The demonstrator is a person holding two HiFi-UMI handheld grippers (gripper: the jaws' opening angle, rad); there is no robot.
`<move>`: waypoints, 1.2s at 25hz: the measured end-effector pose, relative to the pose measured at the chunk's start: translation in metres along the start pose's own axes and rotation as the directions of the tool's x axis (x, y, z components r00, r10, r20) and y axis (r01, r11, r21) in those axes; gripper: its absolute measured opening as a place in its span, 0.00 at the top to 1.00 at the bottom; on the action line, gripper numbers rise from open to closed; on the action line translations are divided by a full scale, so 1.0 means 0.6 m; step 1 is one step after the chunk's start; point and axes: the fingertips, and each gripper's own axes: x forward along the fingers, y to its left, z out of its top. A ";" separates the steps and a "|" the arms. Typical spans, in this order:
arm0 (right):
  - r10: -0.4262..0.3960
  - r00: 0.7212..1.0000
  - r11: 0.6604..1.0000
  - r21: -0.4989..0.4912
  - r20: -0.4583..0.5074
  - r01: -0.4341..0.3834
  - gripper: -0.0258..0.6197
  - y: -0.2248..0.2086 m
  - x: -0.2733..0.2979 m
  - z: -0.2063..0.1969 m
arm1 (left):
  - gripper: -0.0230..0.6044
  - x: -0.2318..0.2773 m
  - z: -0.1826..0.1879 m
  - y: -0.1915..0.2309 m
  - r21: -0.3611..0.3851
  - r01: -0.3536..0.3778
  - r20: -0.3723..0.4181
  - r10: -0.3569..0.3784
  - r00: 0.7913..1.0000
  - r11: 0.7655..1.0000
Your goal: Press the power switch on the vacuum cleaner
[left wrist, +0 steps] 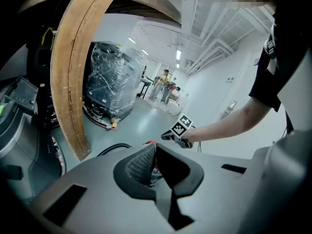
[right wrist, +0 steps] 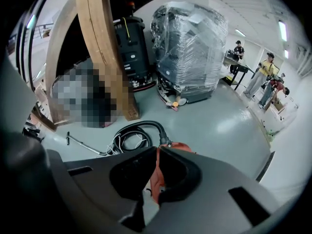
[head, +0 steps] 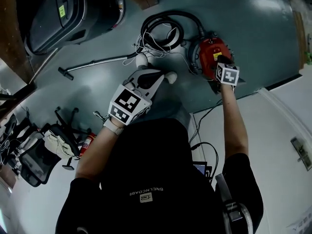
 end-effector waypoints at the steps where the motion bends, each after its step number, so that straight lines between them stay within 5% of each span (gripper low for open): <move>1: -0.005 1.000 1.000 -0.011 0.015 0.005 0.91 0.004 -0.019 0.010 | 0.94 -0.005 0.009 0.000 0.004 0.003 0.009 -0.003 1.000 1.000; 5: -0.015 0.997 0.998 -0.052 0.078 0.019 0.91 0.031 -0.105 0.048 | 0.94 -0.029 0.041 -0.008 0.021 0.019 0.042 -0.020 0.999 1.000; 13: -0.005 0.975 1.000 0.026 0.224 -0.001 0.91 0.094 -0.283 0.127 | 0.94 -0.082 0.107 -0.039 0.084 0.092 0.099 -0.100 0.990 0.992; 30: -0.064 0.876 0.993 0.119 0.478 0.007 0.91 0.233 -0.611 0.228 | 0.94 -0.191 0.249 -0.087 0.217 0.207 0.179 -0.248 0.952 0.954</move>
